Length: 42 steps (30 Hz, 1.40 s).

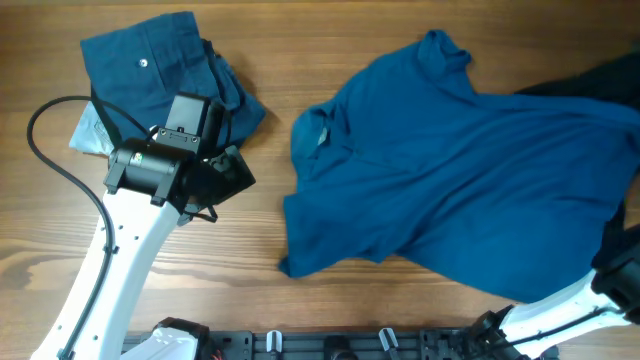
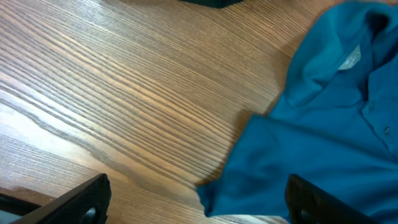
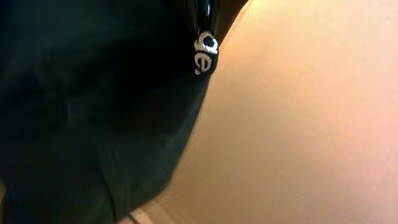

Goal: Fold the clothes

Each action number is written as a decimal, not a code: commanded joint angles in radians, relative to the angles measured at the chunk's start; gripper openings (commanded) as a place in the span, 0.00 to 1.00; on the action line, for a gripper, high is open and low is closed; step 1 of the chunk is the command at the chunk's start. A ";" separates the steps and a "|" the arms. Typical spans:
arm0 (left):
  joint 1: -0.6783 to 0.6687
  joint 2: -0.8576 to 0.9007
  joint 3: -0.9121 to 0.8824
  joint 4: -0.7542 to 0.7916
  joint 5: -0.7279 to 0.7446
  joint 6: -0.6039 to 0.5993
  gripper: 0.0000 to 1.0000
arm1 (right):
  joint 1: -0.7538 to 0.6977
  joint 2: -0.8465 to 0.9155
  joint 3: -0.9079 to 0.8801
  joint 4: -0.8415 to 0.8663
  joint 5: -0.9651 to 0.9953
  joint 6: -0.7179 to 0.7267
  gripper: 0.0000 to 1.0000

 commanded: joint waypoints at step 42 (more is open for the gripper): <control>0.008 0.005 -0.002 0.057 0.041 0.058 0.99 | 0.357 0.246 -0.001 -0.622 0.210 -0.219 0.42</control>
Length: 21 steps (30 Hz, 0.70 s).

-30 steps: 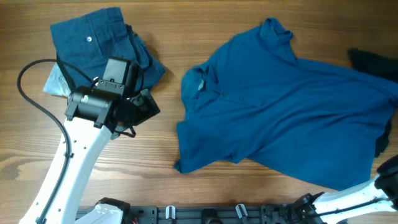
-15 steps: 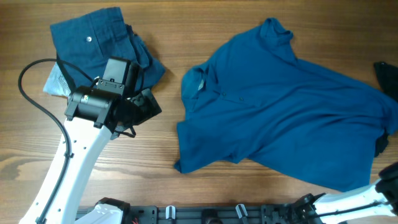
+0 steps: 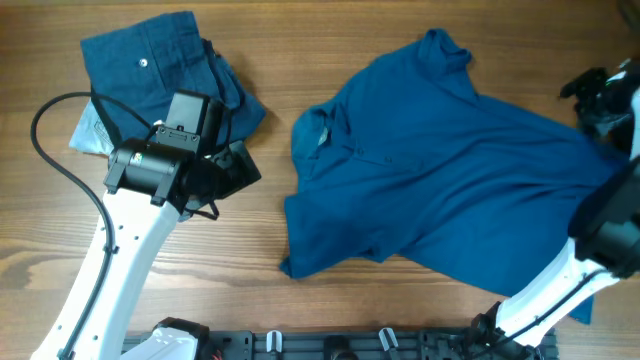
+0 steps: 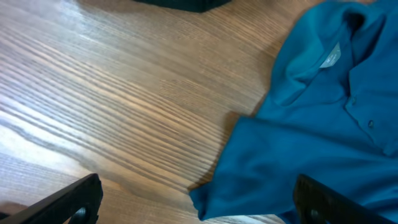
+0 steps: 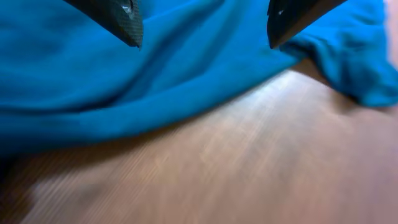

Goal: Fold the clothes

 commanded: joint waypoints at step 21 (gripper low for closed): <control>0.007 0.005 -0.002 0.010 0.013 0.031 0.99 | 0.708 0.377 -0.037 0.467 -0.127 0.526 0.04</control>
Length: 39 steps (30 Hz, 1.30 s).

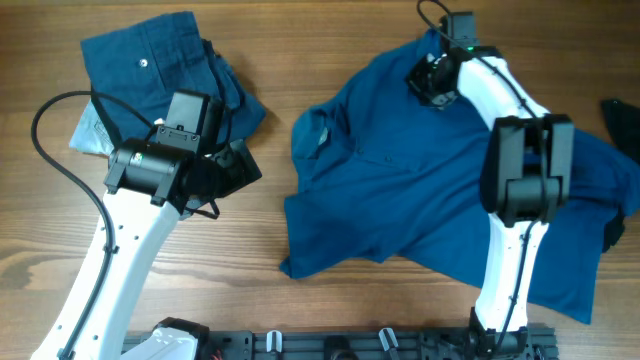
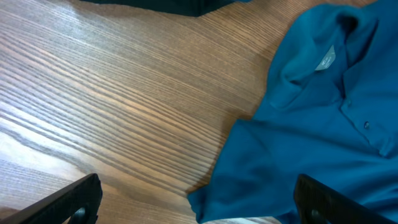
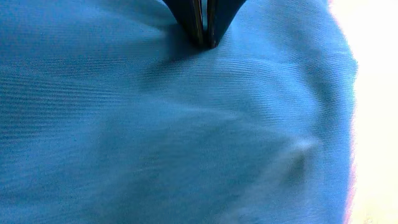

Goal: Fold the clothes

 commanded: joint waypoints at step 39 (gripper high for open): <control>0.007 0.005 -0.001 0.000 0.016 0.041 1.00 | -0.709 -0.146 -0.032 -0.278 -0.045 -0.292 0.04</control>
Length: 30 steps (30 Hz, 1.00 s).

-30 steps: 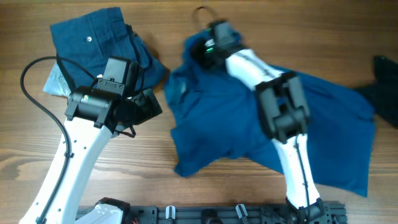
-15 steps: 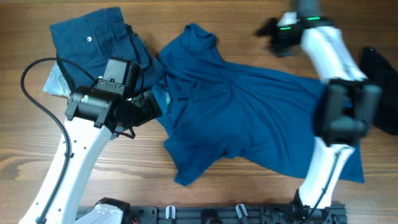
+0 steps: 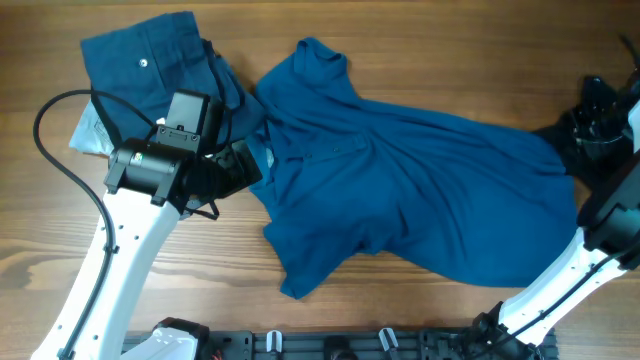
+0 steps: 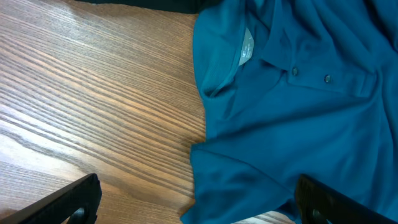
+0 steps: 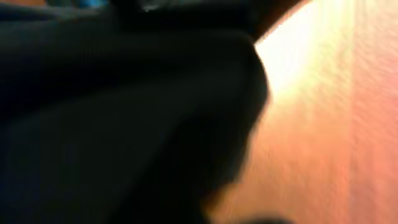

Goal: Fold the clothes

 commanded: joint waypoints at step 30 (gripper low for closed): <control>0.007 0.004 -0.001 0.026 0.009 0.016 1.00 | 0.146 -0.280 -0.124 -0.094 0.180 -0.152 0.67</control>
